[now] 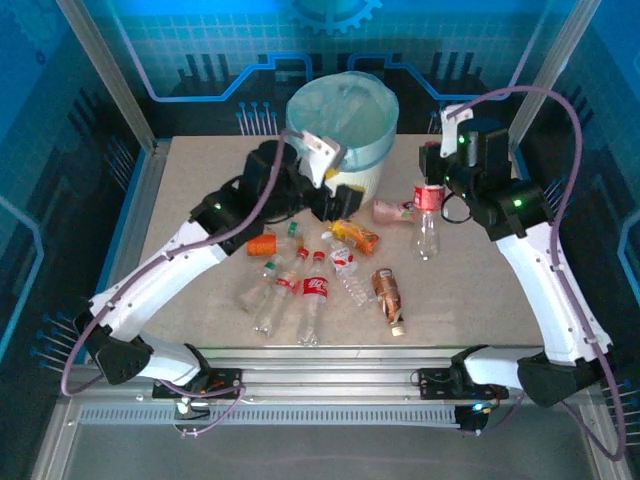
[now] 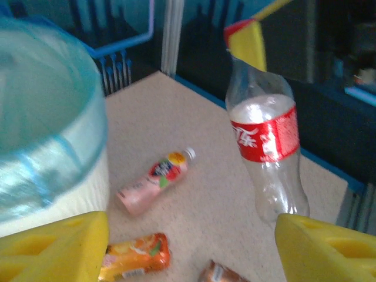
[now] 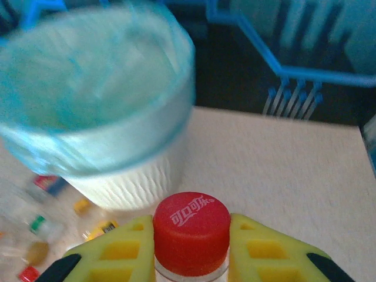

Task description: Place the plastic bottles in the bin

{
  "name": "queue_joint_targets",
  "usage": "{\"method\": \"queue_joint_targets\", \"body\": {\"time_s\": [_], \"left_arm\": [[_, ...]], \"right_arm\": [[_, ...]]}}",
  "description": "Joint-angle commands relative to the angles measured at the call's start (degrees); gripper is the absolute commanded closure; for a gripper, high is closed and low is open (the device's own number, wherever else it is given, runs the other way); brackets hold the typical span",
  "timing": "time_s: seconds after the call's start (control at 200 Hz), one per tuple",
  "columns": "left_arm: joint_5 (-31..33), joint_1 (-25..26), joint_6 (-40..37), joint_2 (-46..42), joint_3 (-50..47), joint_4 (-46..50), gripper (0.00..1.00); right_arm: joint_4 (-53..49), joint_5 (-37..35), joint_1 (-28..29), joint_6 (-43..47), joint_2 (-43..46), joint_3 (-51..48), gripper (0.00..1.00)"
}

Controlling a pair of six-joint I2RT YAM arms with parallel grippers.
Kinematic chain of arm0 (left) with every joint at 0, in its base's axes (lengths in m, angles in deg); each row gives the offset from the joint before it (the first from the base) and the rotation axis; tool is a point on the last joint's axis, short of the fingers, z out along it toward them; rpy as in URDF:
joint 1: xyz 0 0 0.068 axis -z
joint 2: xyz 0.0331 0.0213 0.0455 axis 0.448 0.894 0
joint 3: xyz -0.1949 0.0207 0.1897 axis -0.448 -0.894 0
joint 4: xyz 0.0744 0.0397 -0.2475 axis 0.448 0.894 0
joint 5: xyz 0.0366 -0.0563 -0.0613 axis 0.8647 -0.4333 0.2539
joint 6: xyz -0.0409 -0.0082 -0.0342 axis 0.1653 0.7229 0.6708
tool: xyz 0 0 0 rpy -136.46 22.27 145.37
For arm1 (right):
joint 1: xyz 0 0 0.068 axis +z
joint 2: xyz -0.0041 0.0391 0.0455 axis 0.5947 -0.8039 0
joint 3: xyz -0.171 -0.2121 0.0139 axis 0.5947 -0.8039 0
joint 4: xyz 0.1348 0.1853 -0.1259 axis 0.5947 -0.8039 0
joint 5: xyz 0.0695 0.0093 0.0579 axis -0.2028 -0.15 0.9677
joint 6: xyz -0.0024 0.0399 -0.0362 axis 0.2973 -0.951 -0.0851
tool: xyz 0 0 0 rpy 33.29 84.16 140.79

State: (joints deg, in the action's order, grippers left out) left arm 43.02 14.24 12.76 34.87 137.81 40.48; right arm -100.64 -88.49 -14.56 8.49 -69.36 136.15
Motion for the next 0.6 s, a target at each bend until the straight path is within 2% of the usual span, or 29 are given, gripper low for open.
{"method": "queue_joint_targets", "body": {"time_s": [0.0, 0.25, 0.4, 0.595], "left_arm": [[0.9, -4.4, 3.8, -0.5, 5.2, 1.1, 0.27], [-4.7, -15.0, 9.3, 4.4, 14.5, 1.2, 0.31], [-9.0, -20.1, 12.3, 9.8, 20.8, 2.6, 0.31], [-11.3, -22.9, 13.1, 15.2, 26.0, 3.7, 0.32]], "right_arm": [[4.3, -5.6, 4.0, 2.2, -0.7, 6.5, 0.95], [14.6, -4.1, 10.1, 8.2, -12.7, 23.7, 0.97], [17.0, -1.5, 10.7, 12.0, -25.4, 39.6, 0.97], [19.3, 3.6, 10.6, 18.5, -44.0, 60.6, 0.98]]}}
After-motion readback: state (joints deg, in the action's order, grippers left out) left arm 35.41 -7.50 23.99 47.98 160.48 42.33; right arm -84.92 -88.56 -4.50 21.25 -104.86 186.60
